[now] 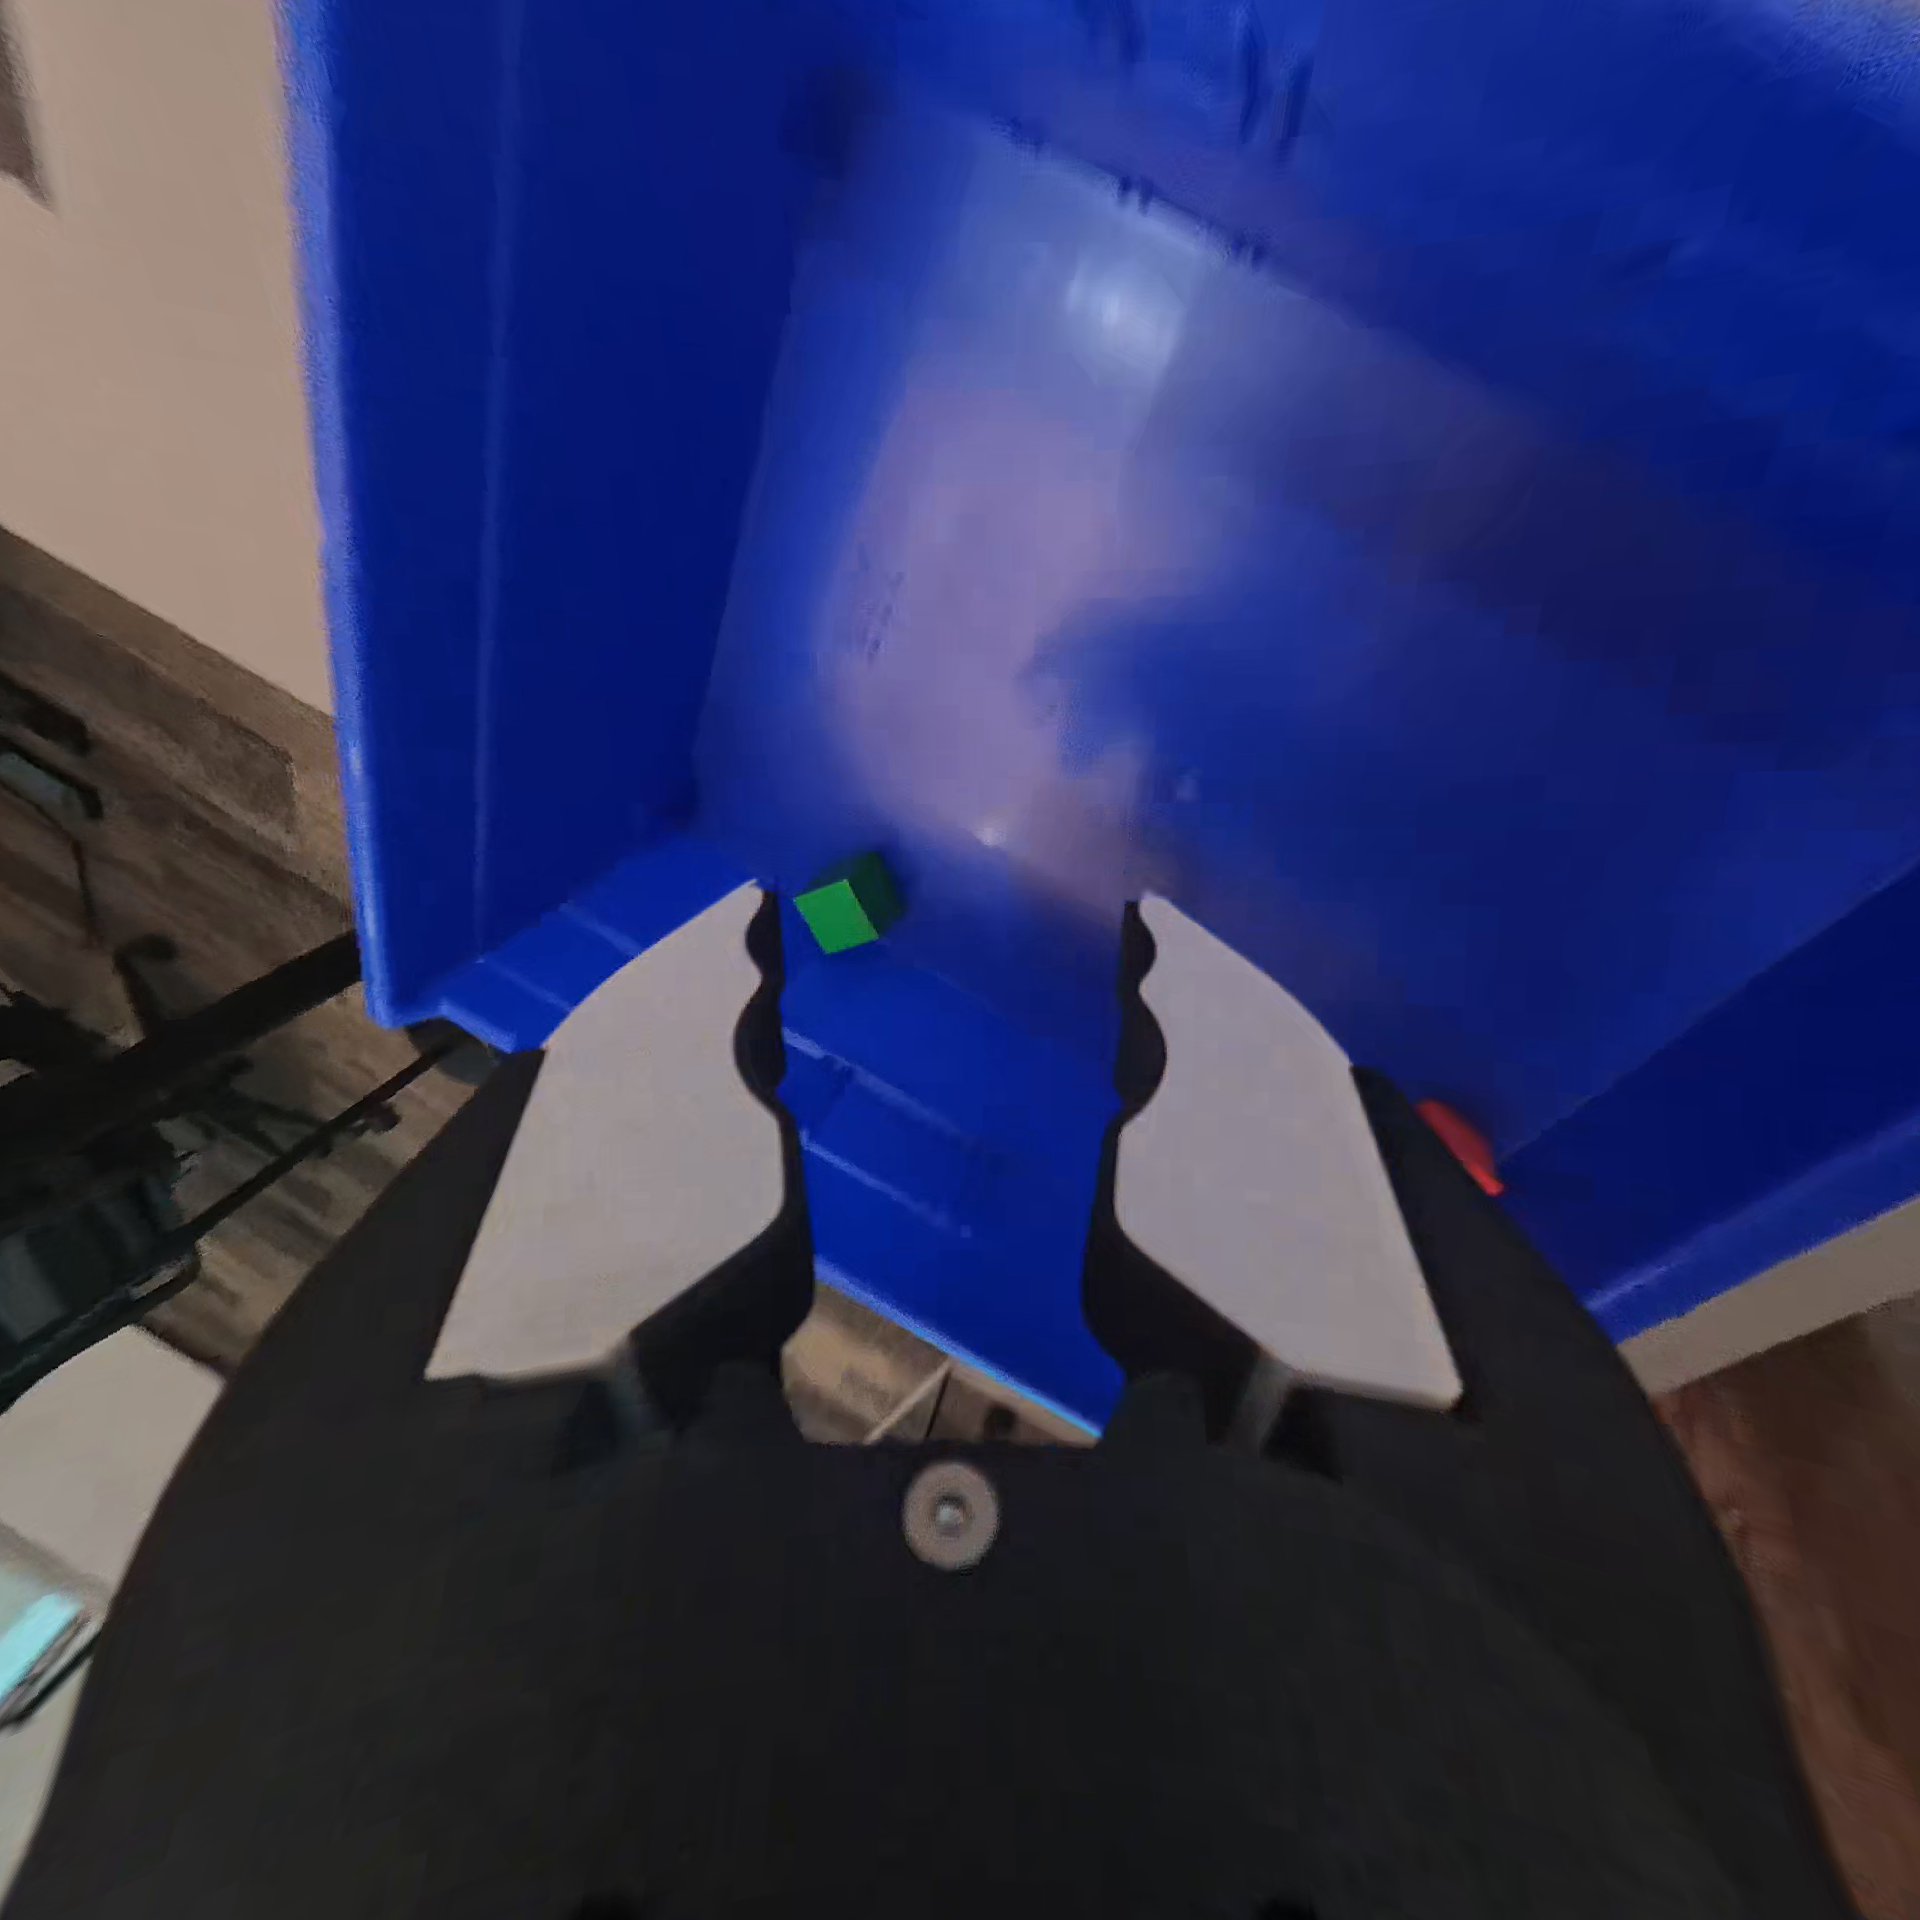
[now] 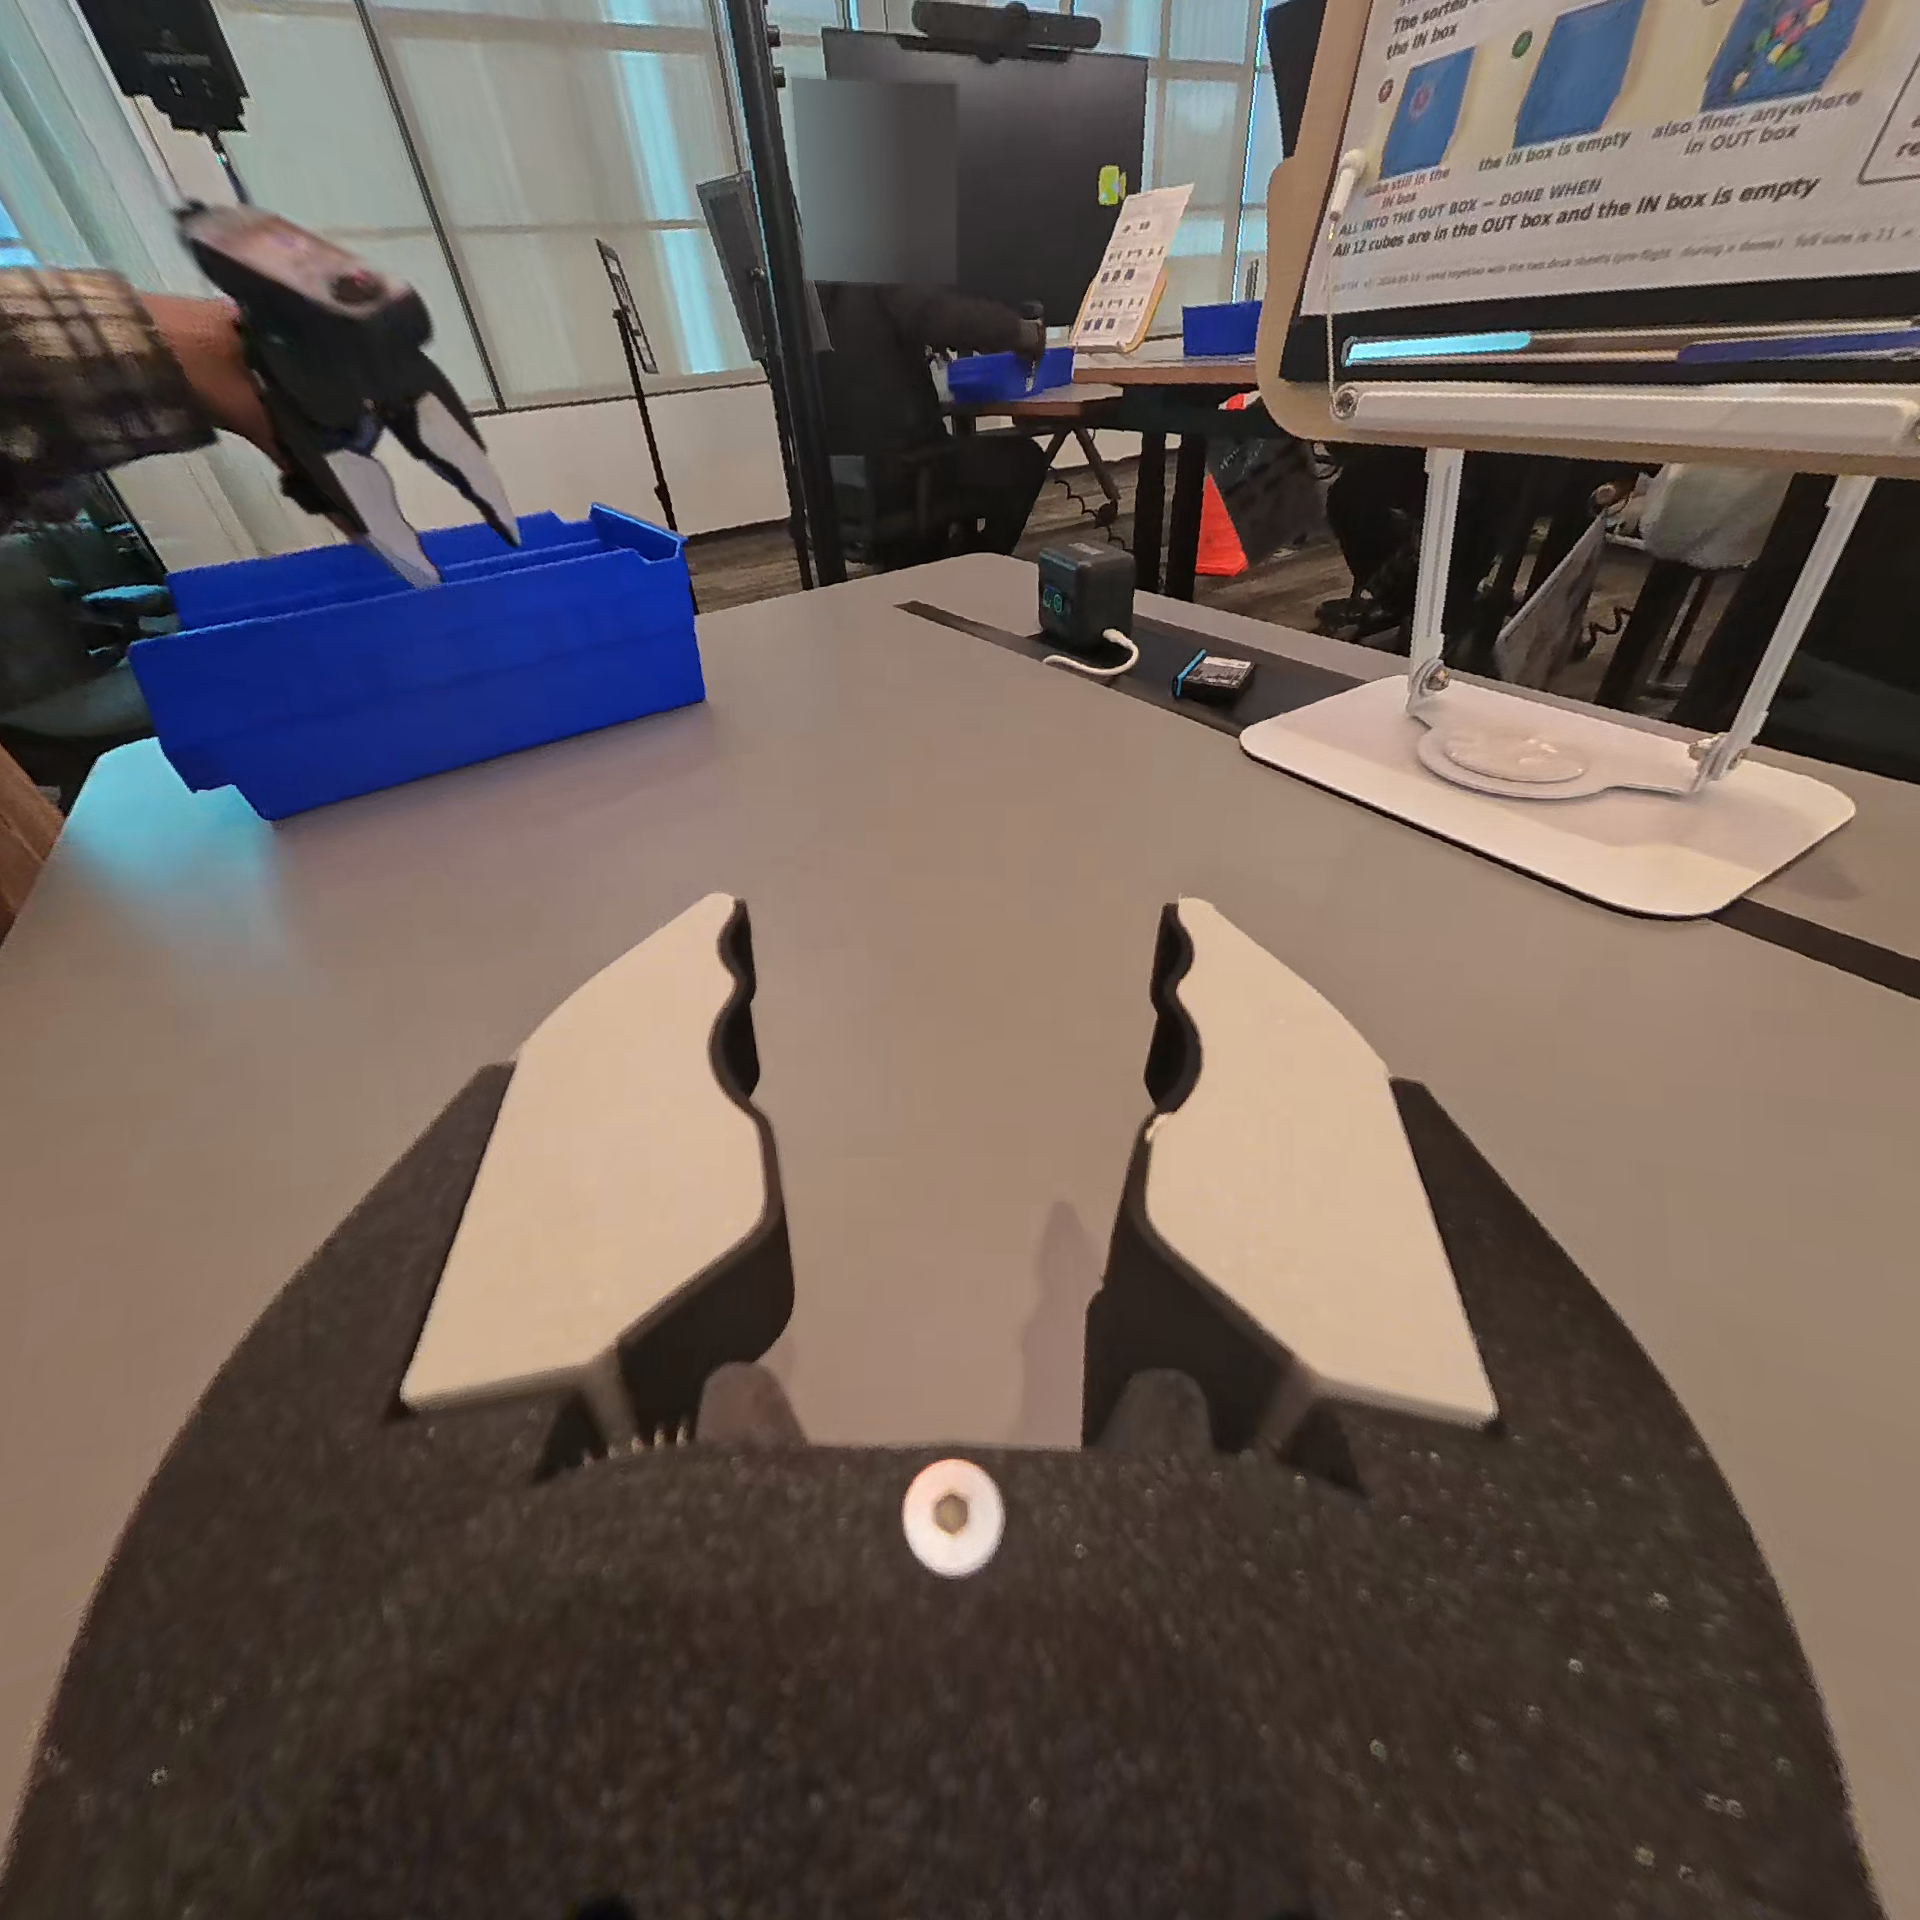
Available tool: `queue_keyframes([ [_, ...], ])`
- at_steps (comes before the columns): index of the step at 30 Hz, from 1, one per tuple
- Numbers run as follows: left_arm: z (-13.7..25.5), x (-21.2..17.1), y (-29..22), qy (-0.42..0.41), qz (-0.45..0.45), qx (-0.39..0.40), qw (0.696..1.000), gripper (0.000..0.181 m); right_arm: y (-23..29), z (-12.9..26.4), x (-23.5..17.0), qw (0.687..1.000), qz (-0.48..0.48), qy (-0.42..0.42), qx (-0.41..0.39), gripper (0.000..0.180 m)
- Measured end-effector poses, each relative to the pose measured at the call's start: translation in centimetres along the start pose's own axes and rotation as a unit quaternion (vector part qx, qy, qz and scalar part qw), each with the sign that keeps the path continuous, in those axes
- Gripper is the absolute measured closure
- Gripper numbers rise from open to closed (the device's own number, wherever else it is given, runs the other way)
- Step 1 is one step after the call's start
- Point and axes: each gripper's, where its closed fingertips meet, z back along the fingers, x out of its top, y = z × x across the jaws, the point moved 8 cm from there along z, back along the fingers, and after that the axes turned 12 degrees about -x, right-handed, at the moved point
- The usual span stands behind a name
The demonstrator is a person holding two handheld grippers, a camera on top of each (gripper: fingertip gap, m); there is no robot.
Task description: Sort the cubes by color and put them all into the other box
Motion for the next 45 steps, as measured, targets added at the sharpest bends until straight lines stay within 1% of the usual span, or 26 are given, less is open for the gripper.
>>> queue_keyframes([
  [4,-2.7,-0.5,2.3,0.097,-0.024,-0.027,0.995,0.121,-0.2,0.1,-0.2,1.0,0.002,0.007,-0.004,0.106],
  [7,-4.1,-1.1,3.4,0.143,-0.038,-0.026,0.989,0.122,-0.5,0.1,-0.3,1.0,0.001,0.008,-0.005,0.106],
  [17,-7.3,-1.6,4.5,0.207,-0.066,-0.029,0.976,0.135,-0.2,0.1,-0.1,1.0,-0.001,0.009,0.008,0.105],
  [21,-8.2,-1.7,4.6,0.228,-0.069,-0.029,0.971,0.138,-0.1,0.2,0.0,1.0,0.002,0.005,0.009,0.106],
  [23,-8.5,-1.7,4.6,0.241,-0.067,-0.03,0.968,0.142,-0.1,0.3,0.1,1.0,0.0,0.003,0.01,0.106],
  [26,-8.7,-1.7,4.5,0.265,-0.066,-0.03,0.961,0.156,-0.1,0.4,0.3,1.0,-0.005,-0.001,0.011,0.106],
  [29,-8.7,-1.6,4.4,0.271,-0.042,-0.037,0.961,0.158,-0.1,0.5,0.4,1.0,-0.007,-0.003,0.012,0.106],
  [33,-7.8,-1.1,4.2,0.213,0.016,-0.052,0.976,0.158,0.0,0.6,0.5,1.0,-0.006,-0.003,0.015,0.106],
  [37,-6.2,-0.3,3.6,0.104,0.084,-0.082,0.988,0.159,0.2,0.4,0.4,1.0,-0.008,0.003,0.023,0.106],
  [41,-4.7,0.4,2.6,-0.009,0.129,-0.099,0.987,0.159,0.4,0.5,0.5,1.0,-0.006,0.002,0.027,0.106],
  [45,-2.6,0.5,1.9,-0.146,0.162,-0.094,0.971,0.159,0.5,0.5,0.5,0.999,-0.009,0.003,0.03,0.106],
])
